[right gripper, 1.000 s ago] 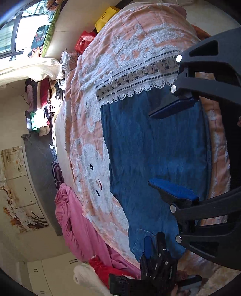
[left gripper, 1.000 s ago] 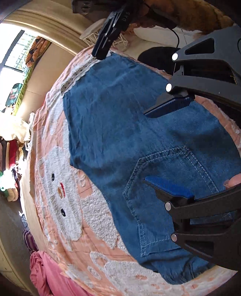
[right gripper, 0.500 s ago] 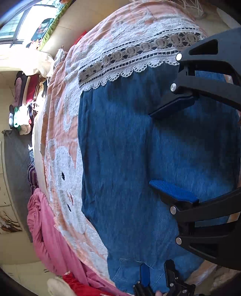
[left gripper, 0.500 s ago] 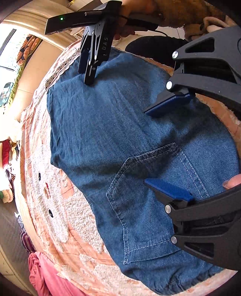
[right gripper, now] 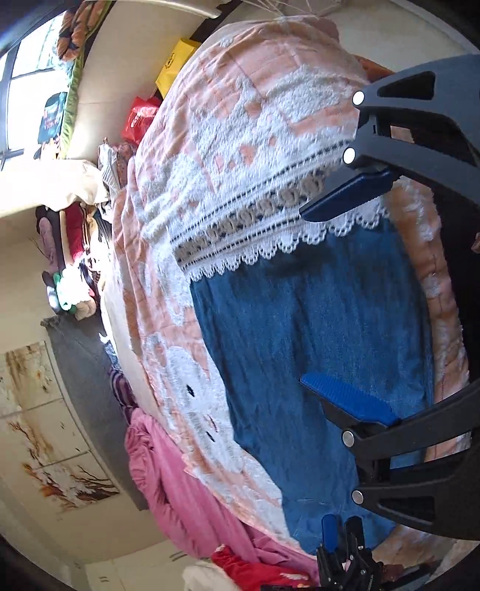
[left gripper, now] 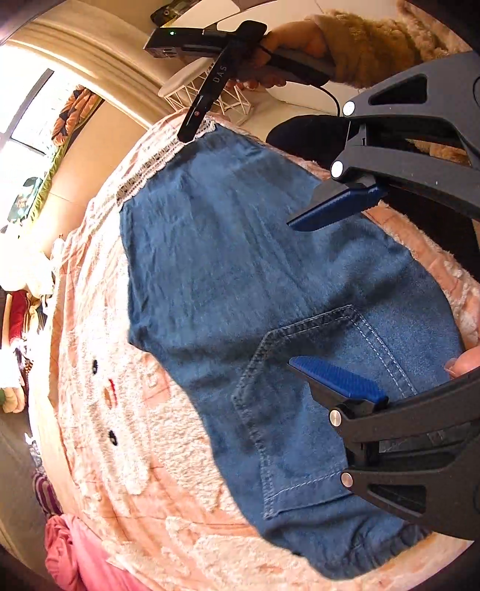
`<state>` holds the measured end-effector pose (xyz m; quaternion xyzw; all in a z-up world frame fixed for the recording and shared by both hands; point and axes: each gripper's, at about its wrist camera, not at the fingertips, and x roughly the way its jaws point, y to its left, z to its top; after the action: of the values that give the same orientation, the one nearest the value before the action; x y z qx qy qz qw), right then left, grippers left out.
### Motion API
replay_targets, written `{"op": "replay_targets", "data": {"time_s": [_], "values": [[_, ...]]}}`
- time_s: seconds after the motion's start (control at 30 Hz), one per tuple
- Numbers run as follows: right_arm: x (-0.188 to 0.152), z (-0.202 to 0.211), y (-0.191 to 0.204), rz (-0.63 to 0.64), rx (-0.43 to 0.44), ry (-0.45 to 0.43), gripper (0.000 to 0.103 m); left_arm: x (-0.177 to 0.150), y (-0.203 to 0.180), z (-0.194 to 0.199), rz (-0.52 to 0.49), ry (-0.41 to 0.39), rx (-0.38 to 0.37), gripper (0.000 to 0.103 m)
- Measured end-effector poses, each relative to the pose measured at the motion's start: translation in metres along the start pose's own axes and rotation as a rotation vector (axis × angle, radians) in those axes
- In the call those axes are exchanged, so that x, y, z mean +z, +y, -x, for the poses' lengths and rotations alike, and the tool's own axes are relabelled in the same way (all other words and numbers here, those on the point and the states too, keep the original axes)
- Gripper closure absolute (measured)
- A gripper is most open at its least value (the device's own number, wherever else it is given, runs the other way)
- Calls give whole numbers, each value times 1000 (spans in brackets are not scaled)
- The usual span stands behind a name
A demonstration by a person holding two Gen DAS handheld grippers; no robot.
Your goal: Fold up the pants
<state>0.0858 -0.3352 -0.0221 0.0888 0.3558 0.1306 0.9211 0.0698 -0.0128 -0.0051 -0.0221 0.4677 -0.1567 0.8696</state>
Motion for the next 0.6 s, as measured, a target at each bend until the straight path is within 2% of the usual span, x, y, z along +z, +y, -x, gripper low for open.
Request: {"op": "replay_targets", "data": {"time_s": [0.23,0.4,0.53,0.6], "values": [[-10,42,-42,-139,-39,-69,20,52,-30,21,-150,-73,-23,40],[-18,55,-55,-172,-52,-81,20,97,-57,18,-257,-113,-45,33],[-21,58,-60,-189,-50,-90,20,127,-78,6,-336,-127,-58,23],[-21,58,-61,-188,-49,-91,20,139,-85,-3,-381,-129,-58,21]]}}
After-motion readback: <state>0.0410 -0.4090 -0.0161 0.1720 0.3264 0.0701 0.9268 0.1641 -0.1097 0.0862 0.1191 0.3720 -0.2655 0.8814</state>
